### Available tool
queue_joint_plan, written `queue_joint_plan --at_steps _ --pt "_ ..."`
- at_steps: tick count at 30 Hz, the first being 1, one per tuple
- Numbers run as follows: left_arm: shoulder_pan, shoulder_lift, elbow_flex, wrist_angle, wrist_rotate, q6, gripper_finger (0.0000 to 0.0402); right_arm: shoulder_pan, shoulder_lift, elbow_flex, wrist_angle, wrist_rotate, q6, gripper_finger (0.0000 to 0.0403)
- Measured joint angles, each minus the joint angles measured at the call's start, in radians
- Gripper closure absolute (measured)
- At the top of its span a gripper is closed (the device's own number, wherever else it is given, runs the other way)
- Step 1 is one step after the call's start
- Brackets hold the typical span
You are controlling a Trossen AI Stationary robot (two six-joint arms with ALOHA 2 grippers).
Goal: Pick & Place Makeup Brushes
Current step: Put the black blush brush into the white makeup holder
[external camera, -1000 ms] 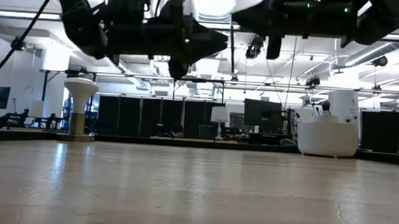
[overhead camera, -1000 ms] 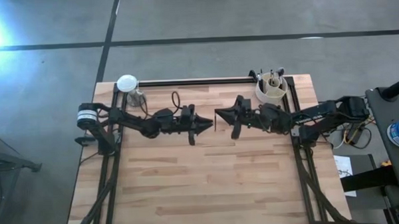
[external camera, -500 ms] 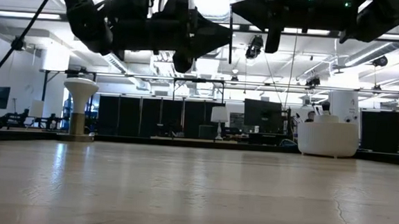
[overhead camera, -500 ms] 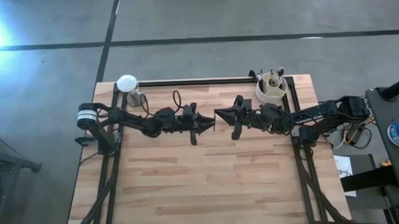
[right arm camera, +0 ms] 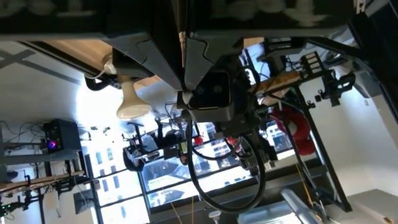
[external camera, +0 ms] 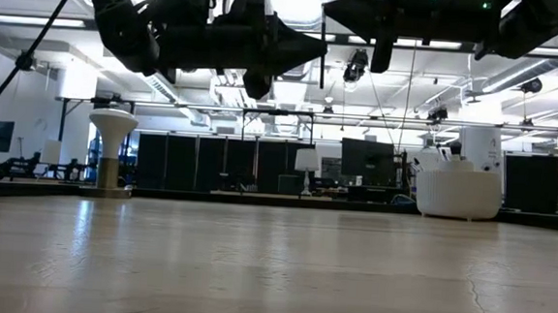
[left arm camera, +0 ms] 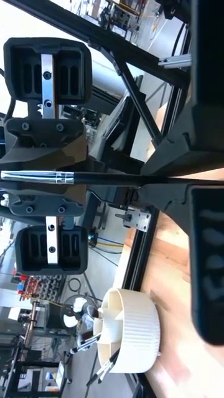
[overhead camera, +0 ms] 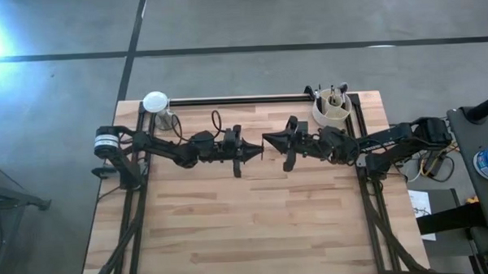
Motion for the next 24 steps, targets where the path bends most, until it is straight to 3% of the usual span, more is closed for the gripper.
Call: queue_joint_plan --at_steps 6,17,24 --pt "0.002 0.000 -0.003 -0.003 -0.010 0.002 0.0397 -0.001 -0.014 0.000 -0.050 0.001 -0.019 0.0377" --pt "0.003 0.000 -0.007 -0.006 -0.020 0.023 0.0400 -0.001 -0.215 0.000 -0.406 0.009 0.007 0.0284" --pt "0.003 0.000 -0.005 -0.020 -0.017 0.046 0.0401 -0.001 -0.127 0.024 -0.389 0.001 0.039 0.0254"
